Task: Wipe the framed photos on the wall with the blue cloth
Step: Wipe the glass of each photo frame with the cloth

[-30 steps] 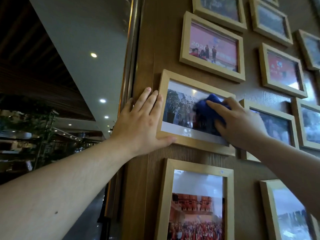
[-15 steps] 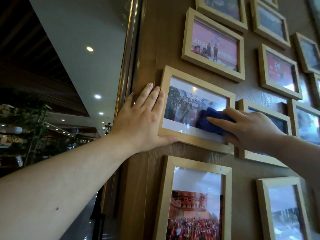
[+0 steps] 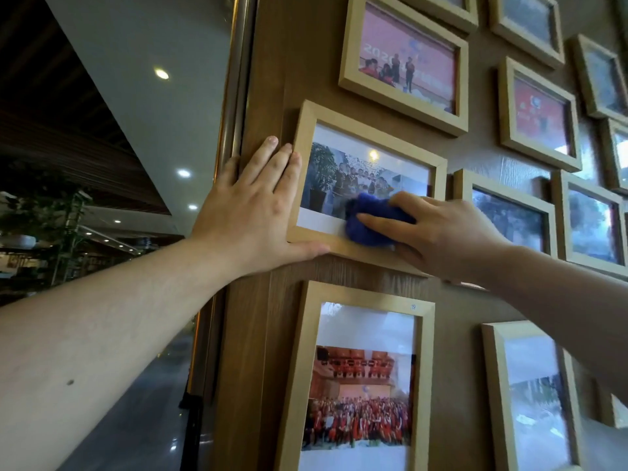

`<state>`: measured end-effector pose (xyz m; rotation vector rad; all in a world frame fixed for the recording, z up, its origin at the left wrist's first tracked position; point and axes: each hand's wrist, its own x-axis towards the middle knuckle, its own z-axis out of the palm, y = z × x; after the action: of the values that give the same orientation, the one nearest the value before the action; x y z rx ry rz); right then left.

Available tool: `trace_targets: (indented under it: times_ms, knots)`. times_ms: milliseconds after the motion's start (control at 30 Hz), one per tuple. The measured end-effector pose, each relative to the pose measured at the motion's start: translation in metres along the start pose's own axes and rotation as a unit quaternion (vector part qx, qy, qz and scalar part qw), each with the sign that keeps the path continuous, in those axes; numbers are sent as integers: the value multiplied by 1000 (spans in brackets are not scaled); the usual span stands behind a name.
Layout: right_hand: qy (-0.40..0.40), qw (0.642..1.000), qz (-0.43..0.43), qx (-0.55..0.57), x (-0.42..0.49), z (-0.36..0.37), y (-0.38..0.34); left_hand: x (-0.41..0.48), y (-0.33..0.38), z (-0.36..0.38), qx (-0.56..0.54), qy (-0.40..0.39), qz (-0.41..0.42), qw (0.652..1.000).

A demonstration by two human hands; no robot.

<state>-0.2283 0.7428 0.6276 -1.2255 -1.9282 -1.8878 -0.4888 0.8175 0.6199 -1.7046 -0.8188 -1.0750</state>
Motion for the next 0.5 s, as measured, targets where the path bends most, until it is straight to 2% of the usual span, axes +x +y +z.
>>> trace_targets:
  times_ms: [133, 267, 367, 500]
  knots:
    - [-34, 996, 80, -13, -41, 11, 16, -1, 0, -1, 14, -4, 6, 1000]
    - [-7, 991, 131, 26, -64, 8, 5, -10, 4, -4, 39, 30, 76, 996]
    - [17, 991, 112, 66, -71, 3, -27, -34, 17, -1, 49, 25, 154, 986]
    - [43, 991, 65, 112, -72, -2, -77, -73, 37, 9, 62, -34, 220, 973]
